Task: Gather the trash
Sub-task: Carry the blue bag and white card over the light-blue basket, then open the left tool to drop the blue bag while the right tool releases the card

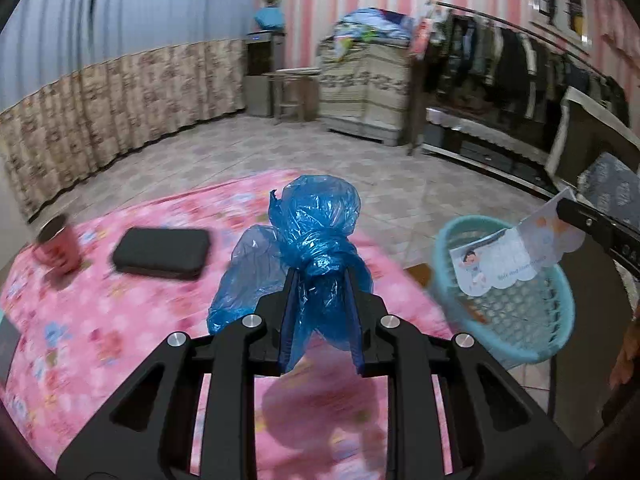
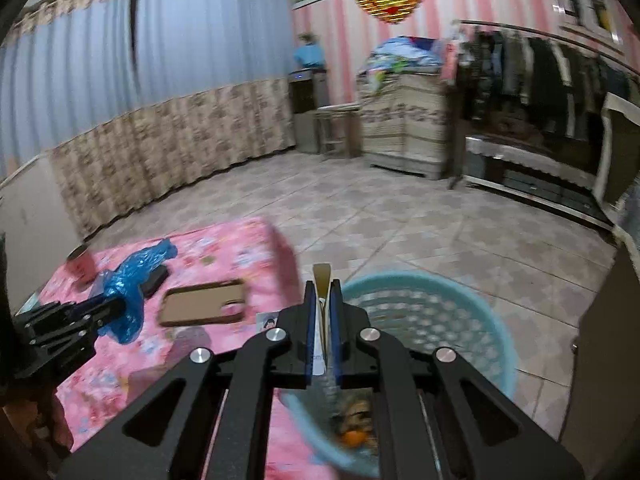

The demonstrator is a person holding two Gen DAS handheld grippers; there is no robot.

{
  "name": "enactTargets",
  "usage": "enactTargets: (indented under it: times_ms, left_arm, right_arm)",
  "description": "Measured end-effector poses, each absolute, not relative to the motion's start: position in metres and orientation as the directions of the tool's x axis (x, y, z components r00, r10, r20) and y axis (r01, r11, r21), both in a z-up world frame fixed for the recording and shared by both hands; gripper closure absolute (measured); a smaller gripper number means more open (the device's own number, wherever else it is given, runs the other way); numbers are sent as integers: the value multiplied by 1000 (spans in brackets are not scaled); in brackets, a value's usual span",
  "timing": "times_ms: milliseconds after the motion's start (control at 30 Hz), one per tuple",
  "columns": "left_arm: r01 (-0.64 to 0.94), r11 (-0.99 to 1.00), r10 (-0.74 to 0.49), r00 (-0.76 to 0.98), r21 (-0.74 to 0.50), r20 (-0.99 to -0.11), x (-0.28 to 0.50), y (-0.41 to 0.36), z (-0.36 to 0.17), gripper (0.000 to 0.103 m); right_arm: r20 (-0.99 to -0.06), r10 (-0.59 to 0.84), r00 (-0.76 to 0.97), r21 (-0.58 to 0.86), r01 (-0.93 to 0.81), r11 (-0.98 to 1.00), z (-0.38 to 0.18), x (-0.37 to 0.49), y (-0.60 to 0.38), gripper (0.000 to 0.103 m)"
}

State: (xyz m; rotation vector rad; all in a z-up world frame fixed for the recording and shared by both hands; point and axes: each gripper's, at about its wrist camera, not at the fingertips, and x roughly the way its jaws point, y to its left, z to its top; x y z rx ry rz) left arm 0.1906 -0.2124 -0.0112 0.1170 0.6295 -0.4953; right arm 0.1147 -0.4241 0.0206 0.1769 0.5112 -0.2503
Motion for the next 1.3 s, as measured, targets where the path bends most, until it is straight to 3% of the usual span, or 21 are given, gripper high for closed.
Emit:
enactTargets:
  times_ms: [333, 567, 600, 667, 733, 833, 967, 1133, 1300]
  left_arm:
    - [640, 766, -539, 582, -67, -608, 181, -320, -25, 82]
    - [685, 726, -565, 540, -65, -624, 182, -358, -35, 80]
    - [690, 721, -569, 532, -69, -627, 183, -361, -36, 77]
    - [697, 715, -569, 528, -61, -631, 182, -364, -36, 54]
    - [692, 721, -559, 548, -37, -623, 181, -361, -35, 44]
    - [679, 734, -540, 566, -19, -623, 182, -357, -31, 38]
    - [610, 792, -490, 637, 1, -596, 189, -332, -21, 12]
    - [530, 848, -431, 702, 10, -567, 194, -295, -11, 6]
    - [457, 888, -361, 763, 53, -537, 190, -266, -4, 6]
  right_arm:
    - [-537, -299, 789, 99, 411, 906, 3, 100, -491, 96]
    - [-555, -318, 769, 118, 451, 885, -8, 97, -518, 96]
    - [-558, -320, 766, 119, 455, 882, -10, 96, -520, 96]
    - [-562, -321, 763, 119, 458, 881, -13, 95, -522, 96]
    - [-566, -322, 759, 116, 460, 880, -14, 95, -521, 96]
    - [-570, -318, 758, 120, 459, 880, -16, 97, -520, 96]
    - [-580, -307, 755, 120, 451, 884, -20, 100, -519, 96]
    - [-591, -287, 754, 127, 438, 890, -27, 109, -513, 96]
    - [-605, -277, 746, 124, 433, 893, -34, 125, -508, 96]
